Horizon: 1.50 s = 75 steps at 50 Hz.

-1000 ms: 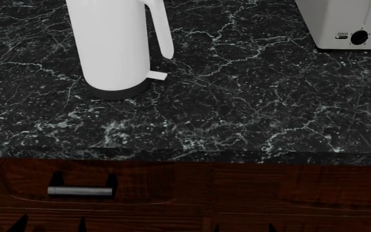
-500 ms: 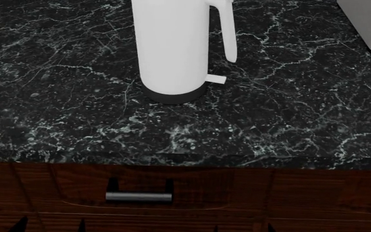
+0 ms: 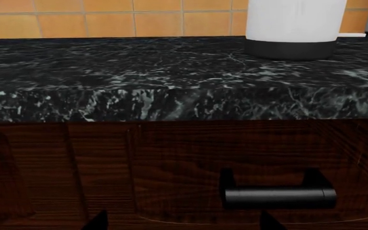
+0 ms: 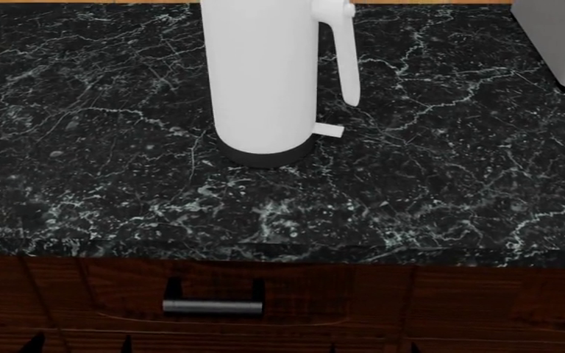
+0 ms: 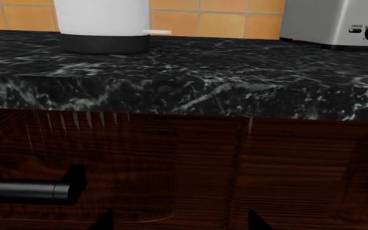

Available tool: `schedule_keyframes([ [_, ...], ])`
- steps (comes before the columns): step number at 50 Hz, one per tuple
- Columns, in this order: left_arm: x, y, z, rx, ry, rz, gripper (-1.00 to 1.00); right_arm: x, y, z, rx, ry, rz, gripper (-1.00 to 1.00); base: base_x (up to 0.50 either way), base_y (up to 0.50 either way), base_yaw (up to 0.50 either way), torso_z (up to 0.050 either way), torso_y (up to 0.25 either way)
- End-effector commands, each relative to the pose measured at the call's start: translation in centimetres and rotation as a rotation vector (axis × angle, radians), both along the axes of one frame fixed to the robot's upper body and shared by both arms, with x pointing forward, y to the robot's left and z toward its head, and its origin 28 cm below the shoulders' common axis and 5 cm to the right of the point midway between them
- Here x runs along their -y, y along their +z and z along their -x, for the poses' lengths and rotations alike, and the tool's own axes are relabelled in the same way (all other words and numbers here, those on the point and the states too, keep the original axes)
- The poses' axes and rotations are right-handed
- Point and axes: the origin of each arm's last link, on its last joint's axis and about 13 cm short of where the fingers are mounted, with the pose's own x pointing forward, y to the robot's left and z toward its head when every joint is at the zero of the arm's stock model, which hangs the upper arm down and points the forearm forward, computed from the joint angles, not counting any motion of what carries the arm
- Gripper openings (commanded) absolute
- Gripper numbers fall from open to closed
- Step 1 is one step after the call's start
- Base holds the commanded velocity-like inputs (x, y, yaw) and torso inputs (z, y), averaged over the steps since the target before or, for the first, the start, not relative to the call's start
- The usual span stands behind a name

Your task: Close the lid of the electric kettle.

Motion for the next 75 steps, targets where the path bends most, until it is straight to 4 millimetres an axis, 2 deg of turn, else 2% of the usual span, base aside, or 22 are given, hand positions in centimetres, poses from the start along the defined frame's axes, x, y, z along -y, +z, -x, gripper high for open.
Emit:
schedule_keyframes([
  [1, 0.0, -0.1, 0.0, -0.017, -0.004, 0.006, 1.0, 0.0, 0.0, 0.1, -0.004, 0.0, -0.003, 1.0, 0.0, 0.0, 0.0, 0.05, 0.0],
  [31, 0.0, 0.0, 0.2, -0.024, -0.018, 0.016, 1.0, -0.1, -0.1, 0.2, -0.01, 0.005, -0.009, 1.0, 0.0, 0.0, 0.0, 0.05, 0.0],
  [34, -0.1, -0.1, 0.1, -0.041, 0.03, -0.021, 1.0, 0.0, 0.0, 0.1, -0.008, 0.004, -0.007, 1.0, 0.0, 0.0, 0.0, 0.048, 0.0],
  [38, -0.6, 1.4, 0.0, -0.006, 0.002, -0.014, 1.0, 0.6, 1.8, -0.1, 0.025, -0.007, 0.025, 1.0, 0.0, 0.0, 0.0, 0.0, 0.0],
  [45, -3.0, 8.7, -0.2, 0.073, -0.009, -0.016, 1.0, 2.9, 8.7, -0.1, 0.142, -0.02, 0.099, 1.0, 0.0, 0.0, 0.0, 0.0, 0.0],
  [52, -4.7, 13.8, 0.2, 0.128, -0.007, -0.018, 1.0, 4.0, 13.7, 0.8, 0.218, -0.011, 0.127, 1.0, 0.0, 0.0, 0.0, 0.0, 0.0],
  [61, -5.8, 17.2, -0.1, 0.191, 0.026, -0.026, 1.0, 5.2, 18.9, 1.0, 0.318, -0.028, 0.154, 1.0, 0.0, 0.0, 0.0, 0.0, 0.0],
  [64, -5.8, 17.9, -0.1, 0.209, 0.024, -0.035, 1.0, 5.5, 19.9, 0.9, 0.344, -0.043, 0.164, 1.0, 0.0, 0.0, 0.0, 0.0, 0.0],
  [75, -6.1, 19.2, -0.3, 0.228, 0.043, -0.039, 1.0, 6.0, 21.3, 0.6, 0.379, -0.078, 0.148, 1.0, 0.0, 0.0, 0.0, 0.0, 0.0],
])
